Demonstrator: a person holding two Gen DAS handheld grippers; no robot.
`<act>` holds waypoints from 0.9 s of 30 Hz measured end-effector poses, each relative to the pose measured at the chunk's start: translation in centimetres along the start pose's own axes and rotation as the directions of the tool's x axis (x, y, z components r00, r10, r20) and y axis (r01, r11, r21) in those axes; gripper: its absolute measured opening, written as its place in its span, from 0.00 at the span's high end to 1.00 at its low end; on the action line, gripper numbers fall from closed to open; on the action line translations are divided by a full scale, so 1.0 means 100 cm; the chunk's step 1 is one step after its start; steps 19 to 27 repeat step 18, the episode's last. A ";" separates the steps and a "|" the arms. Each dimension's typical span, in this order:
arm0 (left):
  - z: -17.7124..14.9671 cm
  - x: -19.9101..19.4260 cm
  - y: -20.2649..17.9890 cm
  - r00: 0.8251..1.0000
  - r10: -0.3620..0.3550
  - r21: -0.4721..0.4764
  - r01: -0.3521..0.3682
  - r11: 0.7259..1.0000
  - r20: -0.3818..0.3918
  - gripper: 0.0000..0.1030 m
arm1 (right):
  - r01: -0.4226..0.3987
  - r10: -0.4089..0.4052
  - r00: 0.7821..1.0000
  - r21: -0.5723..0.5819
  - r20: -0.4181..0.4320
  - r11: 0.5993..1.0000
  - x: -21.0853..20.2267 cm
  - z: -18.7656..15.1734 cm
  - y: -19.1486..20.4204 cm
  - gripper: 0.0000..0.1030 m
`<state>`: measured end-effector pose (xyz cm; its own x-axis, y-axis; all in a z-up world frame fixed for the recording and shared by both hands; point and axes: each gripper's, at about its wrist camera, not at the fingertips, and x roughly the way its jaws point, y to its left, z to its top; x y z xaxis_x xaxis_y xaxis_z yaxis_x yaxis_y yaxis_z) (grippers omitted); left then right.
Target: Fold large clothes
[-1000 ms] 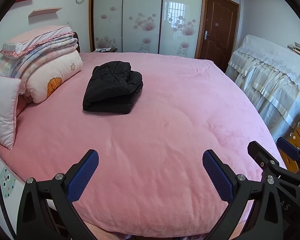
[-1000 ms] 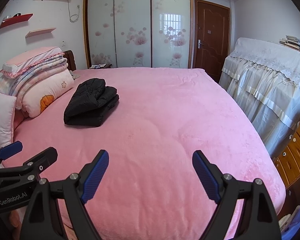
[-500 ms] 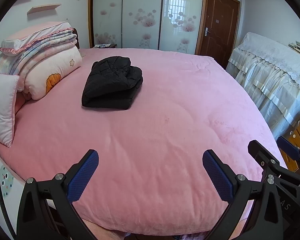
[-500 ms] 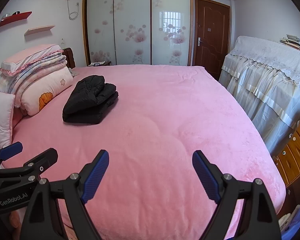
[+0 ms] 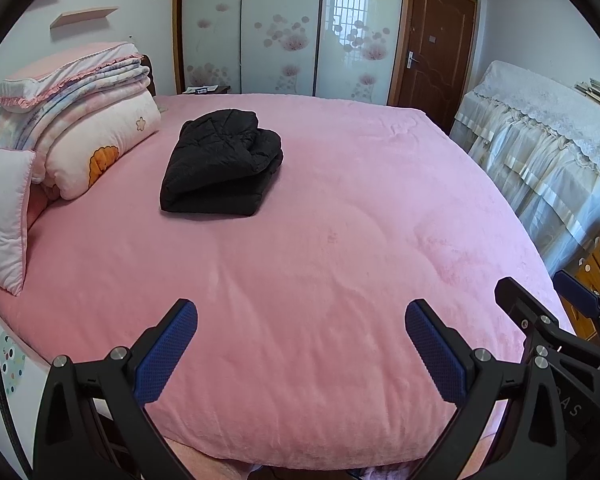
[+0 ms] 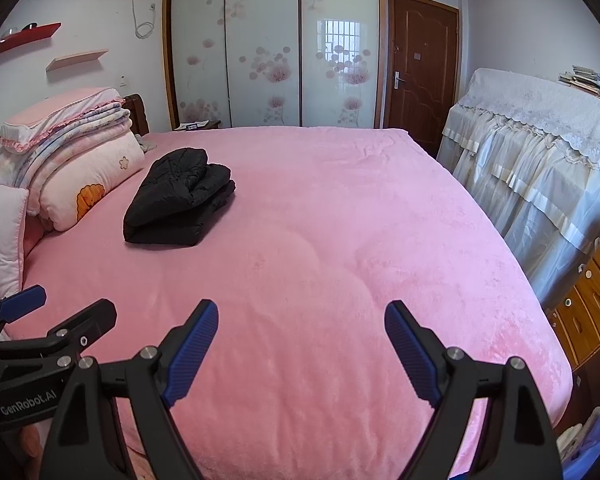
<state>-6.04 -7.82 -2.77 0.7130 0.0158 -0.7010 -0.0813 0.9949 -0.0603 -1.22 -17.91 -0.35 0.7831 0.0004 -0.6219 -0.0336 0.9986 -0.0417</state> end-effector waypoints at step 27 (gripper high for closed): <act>-0.002 0.003 0.002 1.000 -0.009 -0.006 0.009 1.000 -0.015 0.00 | 0.001 -0.001 1.000 0.000 -0.001 1.000 0.002 0.000 -0.002 0.16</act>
